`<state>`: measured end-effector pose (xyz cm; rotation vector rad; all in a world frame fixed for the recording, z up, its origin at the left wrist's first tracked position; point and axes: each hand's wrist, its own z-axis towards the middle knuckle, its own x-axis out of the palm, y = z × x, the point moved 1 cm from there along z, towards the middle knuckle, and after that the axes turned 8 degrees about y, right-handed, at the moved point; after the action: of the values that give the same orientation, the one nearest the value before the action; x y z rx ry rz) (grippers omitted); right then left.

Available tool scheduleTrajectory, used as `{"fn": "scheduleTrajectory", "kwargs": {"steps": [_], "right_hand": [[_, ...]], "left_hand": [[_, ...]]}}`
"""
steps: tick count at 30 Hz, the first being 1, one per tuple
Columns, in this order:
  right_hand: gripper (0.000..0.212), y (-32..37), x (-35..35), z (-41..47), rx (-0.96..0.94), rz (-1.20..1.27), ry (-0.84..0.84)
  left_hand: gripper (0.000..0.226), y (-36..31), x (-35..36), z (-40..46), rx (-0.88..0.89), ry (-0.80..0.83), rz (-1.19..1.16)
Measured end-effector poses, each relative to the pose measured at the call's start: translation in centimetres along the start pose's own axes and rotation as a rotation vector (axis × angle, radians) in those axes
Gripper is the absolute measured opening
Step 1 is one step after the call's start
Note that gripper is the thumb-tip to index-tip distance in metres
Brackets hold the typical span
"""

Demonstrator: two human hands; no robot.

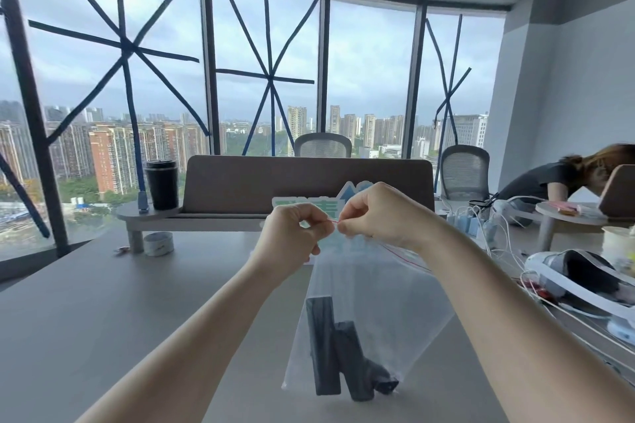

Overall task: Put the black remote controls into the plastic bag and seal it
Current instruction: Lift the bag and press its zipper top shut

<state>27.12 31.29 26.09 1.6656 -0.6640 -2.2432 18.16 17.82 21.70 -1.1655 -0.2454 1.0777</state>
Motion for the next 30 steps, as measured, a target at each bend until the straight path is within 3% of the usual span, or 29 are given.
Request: {"fn": "scheduleTrajectory", "kwargs": {"steps": [6, 10, 15, 22, 30], "right_hand": [[0.012, 0.4, 0.0, 0.3, 0.012, -0.032, 0.046], [0.013, 0.7, 0.6, 0.3, -0.031, -0.104, -0.012], [0.019, 0.3, 2.1, 0.1, 0.0, -0.211, -0.124], [0.021, -1.4, 2.5, -1.5, 0.047, -0.353, -0.143], [0.018, -2.4, 2.0, -3.4, 0.022, -0.415, -0.164]], "left_hand": [[0.018, 0.0, -0.1, 0.2, 0.008, 0.029, -0.018], [0.017, 0.3, -0.1, 0.4, 0.003, 0.044, -0.077], [0.031, 1.4, 0.2, 0.9, 0.046, -0.096, -0.027], [0.026, 3.7, -1.7, 1.1, 0.008, -0.258, -0.019], [0.022, 4.4, -4.1, 0.3, 0.012, -0.333, -0.025]]}}
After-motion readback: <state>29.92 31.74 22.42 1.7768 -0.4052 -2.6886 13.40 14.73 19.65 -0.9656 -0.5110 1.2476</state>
